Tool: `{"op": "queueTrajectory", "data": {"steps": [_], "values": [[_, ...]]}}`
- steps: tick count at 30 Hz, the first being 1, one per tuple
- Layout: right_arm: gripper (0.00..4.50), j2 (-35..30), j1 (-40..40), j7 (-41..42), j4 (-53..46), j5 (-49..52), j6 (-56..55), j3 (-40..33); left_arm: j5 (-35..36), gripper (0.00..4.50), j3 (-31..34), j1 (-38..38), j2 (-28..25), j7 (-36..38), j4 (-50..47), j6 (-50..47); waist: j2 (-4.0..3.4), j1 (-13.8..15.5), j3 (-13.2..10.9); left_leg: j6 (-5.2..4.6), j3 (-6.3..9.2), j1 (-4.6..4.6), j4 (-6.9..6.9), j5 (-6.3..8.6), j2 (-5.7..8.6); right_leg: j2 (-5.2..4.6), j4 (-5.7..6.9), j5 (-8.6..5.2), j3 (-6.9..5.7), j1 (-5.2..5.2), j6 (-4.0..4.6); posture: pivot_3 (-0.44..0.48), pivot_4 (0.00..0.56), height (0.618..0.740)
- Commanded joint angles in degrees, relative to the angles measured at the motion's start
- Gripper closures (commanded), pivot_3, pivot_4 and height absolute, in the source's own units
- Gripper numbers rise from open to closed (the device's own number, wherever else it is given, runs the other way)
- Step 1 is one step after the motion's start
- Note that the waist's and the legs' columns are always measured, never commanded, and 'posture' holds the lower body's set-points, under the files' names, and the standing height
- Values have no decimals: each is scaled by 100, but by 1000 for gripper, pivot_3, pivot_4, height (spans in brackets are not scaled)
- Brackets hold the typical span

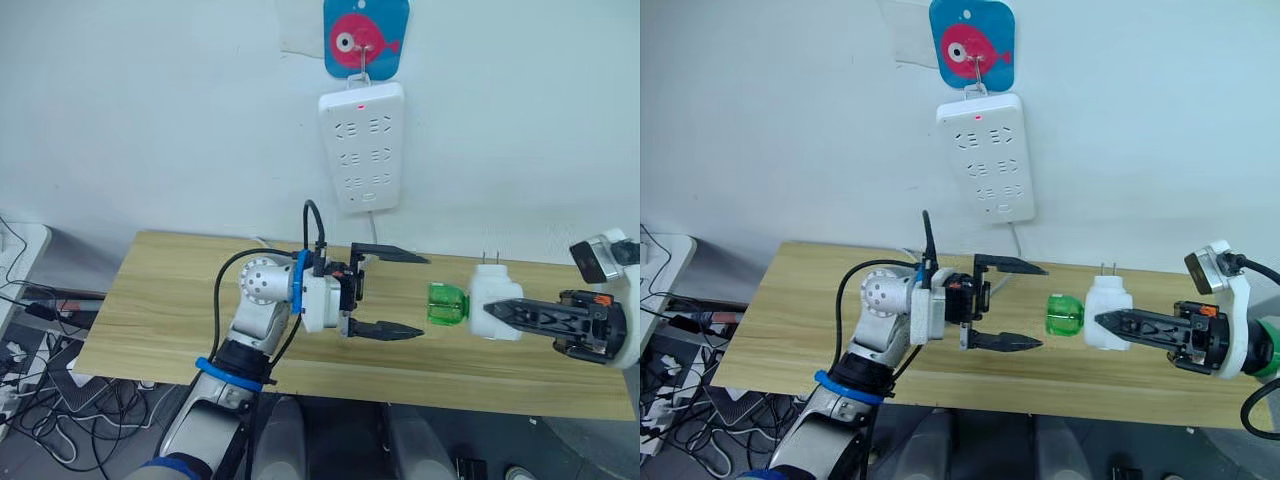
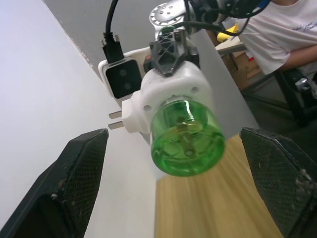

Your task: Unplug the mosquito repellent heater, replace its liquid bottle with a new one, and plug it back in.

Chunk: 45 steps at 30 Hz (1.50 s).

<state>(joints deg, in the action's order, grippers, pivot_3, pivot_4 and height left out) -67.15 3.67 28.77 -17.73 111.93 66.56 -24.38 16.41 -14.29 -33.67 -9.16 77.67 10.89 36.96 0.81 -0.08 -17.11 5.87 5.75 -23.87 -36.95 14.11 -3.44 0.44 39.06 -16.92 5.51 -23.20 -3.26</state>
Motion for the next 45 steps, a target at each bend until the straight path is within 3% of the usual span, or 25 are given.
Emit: {"op": "queueTrajectory", "data": {"steps": [1, 12, 20, 26, 29, 33, 36, 41, 43, 45], "values": [[1495, 64, -74, 28, -151, 107, -113, -40, -60, 13, -128, -68, 70, -206, 42, 248, 0, -2, 0, 0, 1, 0, 0, 0, 0, 0, 0, 0, 0, 0, 0, 34, 284, 740], [1495, 154, -155, -54, -191, 107, -195, 28, -89, 13, -384, -193, 6, -310, 266, 349, 0, -5, 0, -1, 2, 0, 0, 0, 0, 0, 2, 0, -1, 0, 0, 25, 289, 740], [1495, 184, -324, -72, -132, 107, -147, 103, -153, 2268, -472, -282, 1, -442, 388, 317, 2, -7, -1, -1, 4, 0, 0, 0, 0, 0, 2, 0, -2, 0, 0, 20, 301, 740], [1495, 181, -347, -111, -108, 107, -142, 118, -86, 2266, -469, -280, -13, -511, 308, 43, 2, -8, -1, -1, 4, 1, 0, 0, 0, 0, 3, 0, -3, 0, 0, 23, 304, 740], [1495, 144, -355, -193, -57, 107, -128, 91, 444, 2266, -560, -162, -188, -373, -192, -1237, 1, -12, -1, -1, 4, 0, 0, 0, -1, 0, 3, 0, -3, 0, 0, 23, 305, 740], [1495, -56, -344, -392, -60, 107, -116, -1, 2061, 2266, -680, -218, -917, -415, -1518, -4839, -1, -42, -3, -1, 9, 1, 1, 1, -3, 1, 7, 0, -5, 0, 0, 27, 304, 740], [1495, -194, -369, -354, -46, 107, -61, 24, 2915, 2266, -615, -576, -1270, -775, -1896, -7009, -1, -84, -3, -2, 21, 0, 0, 1, -5, 3, 12, -1, -16, 1, 0, 29, 305, 740], [1495, -320, -454, -248, -107, 107, -22, 137, 4732, 2266, -40, -1412, -1136, -1912, -1054, -10817, 0, -106, -3, -3, 25, -2, -1, 1, -2, 3, 6, -2, -22, 3, -1, 31, 302, 740], [1495, -317, -532, -258, -106, 107, -55, 191, 5164, 2266, 534, -1759, -731, -2512, 36, -12184, 1, -125, -3, -3, 28, -3, -1, 2, -2, 4, 6, -2, -27, 2, -1, 32, 305, 740], [1495, -322, -572, -262, -102, 107, -70, 211, 5461, 2266, 867, -1960, -496, -2984, 877, -12858, 3, -142, -5, -4, 29, -3, -2, 2, 0, 5, 8, -2, -28, 2, -1, 32, 305, 740]]}}
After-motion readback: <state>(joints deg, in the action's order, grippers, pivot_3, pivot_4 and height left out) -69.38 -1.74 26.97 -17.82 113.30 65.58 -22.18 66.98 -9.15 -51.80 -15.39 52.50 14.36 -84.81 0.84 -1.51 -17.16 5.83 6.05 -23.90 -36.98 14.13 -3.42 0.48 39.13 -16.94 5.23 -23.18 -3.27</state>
